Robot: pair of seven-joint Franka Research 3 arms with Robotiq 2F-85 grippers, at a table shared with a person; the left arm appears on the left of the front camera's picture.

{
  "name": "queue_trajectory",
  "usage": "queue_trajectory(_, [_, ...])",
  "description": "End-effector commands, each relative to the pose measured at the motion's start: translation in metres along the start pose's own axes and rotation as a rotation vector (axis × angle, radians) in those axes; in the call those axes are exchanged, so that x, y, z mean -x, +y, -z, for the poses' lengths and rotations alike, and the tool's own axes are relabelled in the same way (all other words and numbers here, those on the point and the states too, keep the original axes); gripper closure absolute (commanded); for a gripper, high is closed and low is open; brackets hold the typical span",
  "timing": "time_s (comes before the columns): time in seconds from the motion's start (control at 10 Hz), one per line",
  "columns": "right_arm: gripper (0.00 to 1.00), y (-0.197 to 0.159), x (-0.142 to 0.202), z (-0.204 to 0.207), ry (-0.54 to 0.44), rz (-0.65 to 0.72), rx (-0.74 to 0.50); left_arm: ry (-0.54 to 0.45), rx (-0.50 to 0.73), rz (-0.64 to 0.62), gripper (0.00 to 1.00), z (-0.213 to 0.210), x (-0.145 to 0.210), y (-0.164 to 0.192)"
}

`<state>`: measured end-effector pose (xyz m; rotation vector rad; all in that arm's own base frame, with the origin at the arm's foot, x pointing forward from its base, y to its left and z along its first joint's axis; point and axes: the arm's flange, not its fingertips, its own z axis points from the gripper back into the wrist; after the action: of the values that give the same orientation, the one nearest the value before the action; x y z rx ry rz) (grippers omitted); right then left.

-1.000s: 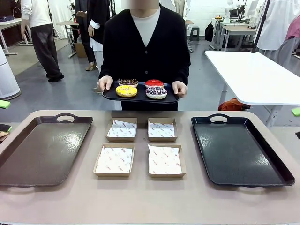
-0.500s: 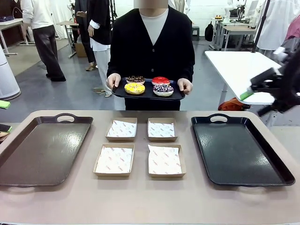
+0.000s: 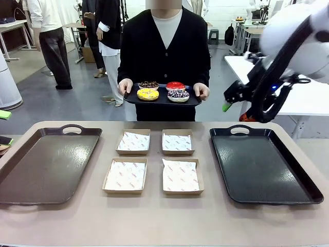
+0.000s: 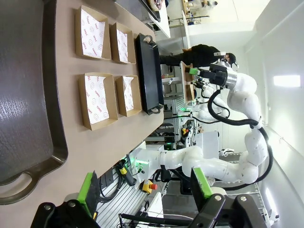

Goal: Individually package the donuts and arrange them on the tray.
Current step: Pick up one Paper togo box.

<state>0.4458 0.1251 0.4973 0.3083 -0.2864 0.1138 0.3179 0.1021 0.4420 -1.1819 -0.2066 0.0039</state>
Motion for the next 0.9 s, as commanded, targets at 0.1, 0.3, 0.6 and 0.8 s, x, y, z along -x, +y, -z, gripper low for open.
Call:
queue_trajectory(0.1, [0.00, 0.027, -0.017, 0.022, 0.057, 0.031, 0.163, -0.008, 0.014, 0.005, 0.00, -0.001, 0.001, 0.000])
queue_trajectory(0.3, [0.00, 0.025, -0.014, 0.018, 0.072, 0.072, 0.138, -0.008, 0.014, 0.005, 0.00, -0.001, 0.001, 0.000])
queue_trajectory(0.6, [0.00, 0.024, -0.007, 0.026, 0.053, 0.011, 0.145, -0.008, 0.014, 0.005, 0.00, -0.001, 0.001, 0.000])
queue_trajectory(0.8, [0.00, 0.024, -0.007, 0.026, 0.053, 0.011, 0.145, -0.008, 0.014, 0.005, 0.00, -0.001, 0.001, 0.000])
